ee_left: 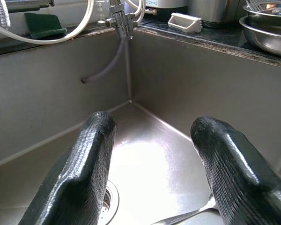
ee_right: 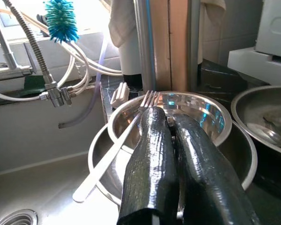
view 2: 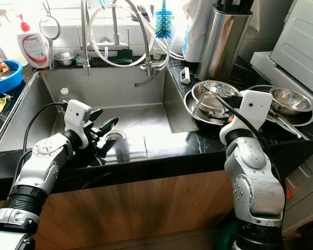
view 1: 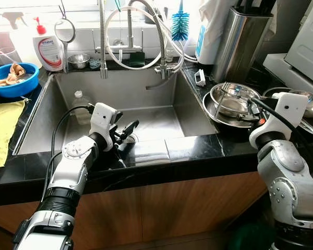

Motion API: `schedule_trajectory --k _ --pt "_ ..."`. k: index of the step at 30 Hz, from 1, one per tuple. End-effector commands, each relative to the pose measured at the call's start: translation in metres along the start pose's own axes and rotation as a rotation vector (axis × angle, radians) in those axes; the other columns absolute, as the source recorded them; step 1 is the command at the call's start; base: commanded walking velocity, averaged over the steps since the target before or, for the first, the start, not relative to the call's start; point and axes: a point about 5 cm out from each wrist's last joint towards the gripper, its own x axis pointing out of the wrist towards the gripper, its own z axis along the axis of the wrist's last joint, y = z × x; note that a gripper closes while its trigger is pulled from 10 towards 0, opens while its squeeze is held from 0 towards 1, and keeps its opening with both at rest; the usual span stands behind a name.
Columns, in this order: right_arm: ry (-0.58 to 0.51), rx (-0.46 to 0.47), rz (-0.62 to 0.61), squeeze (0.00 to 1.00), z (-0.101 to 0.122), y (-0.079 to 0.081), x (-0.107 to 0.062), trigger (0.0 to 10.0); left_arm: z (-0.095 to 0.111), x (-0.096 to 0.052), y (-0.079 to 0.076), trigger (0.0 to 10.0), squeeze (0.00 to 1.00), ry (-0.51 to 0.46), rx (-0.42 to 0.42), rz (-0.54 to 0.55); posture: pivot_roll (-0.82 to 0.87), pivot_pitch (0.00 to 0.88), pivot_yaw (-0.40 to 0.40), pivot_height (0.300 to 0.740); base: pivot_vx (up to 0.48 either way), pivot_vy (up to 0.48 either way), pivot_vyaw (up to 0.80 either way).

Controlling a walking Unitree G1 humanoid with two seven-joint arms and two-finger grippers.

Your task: Kitchen organization

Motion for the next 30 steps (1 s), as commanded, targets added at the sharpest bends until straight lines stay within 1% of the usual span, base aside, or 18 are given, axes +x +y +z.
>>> schedule_trajectory --k 1,3,8,14,18,21,23,24,27,30 --pt "-0.039 -0.011 0.012 0.00 0.013 0.000 -0.003 10.0 0.002 0.000 0.002 10.0 0.00 -0.005 0.013 -0.004 0.01 0.000 -0.050 0.740 0.000 0.000 0.00" --pt "-0.042 -0.011 0.011 0.00 0.014 -0.001 -0.003 10.0 0.002 0.000 0.002 10.0 0.00 -0.005 0.013 -0.004 0.01 0.000 -0.049 0.740 0.000 0.000 0.00" --pt "-0.063 -0.030 0.001 0.00 0.027 -0.005 -0.005 10.0 0.002 0.000 0.002 10.0 0.00 -0.009 0.012 -0.008 0.01 0.000 -0.047 0.740 0.000 0.000 0.00" --pt "-0.041 -0.049 -0.014 0.00 0.030 -0.008 -0.007 10.0 0.003 0.001 0.000 10.0 0.00 -0.015 0.007 -0.015 0.01 0.000 -0.047 0.740 0.000 0.000 0.00" --pt "-0.063 -0.042 -0.019 0.00 0.035 -0.008 -0.007 10.0 0.003 0.001 0.000 10.0 0.00 -0.016 0.007 -0.015 0.01 0.000 -0.046 0.740 0.000 0.000 0.00" --pt "-0.084 -0.013 0.022 0.00 0.037 -0.003 -0.005 10.0 0.003 0.002 0.001 10.0 0.00 -0.018 0.012 -0.008 0.01 0.000 -0.047 0.740 0.000 0.000 0.00" --pt "-0.090 -0.011 0.061 0.00 0.037 0.002 -0.005 10.0 0.003 0.002 0.001 10.0 0.00 -0.022 0.009 -0.005 0.01 0.000 -0.048 0.740 0.000 0.000 0.00" --pt "-0.119 0.004 0.139 0.00 0.039 0.011 -0.005 10.0 0.004 0.002 0.001 10.0 0.00 -0.026 0.009 0.000 0.01 0.000 -0.048 0.740 0.000 0.000 0.00" --pt "-0.157 0.022 0.240 0.00 0.043 0.024 -0.005 10.0 0.003 0.001 0.001 10.0 0.00 -0.028 0.012 0.010 0.01 0.000 -0.049 0.740 0.000 0.000 0.00" --pt "-0.139 0.020 0.290 0.00 0.040 0.031 -0.003 10.0 0.002 0.002 0.001 10.0 0.00 -0.029 0.012 0.017 0.01 0.000 -0.050 0.740 0.000 0.000 0.00"
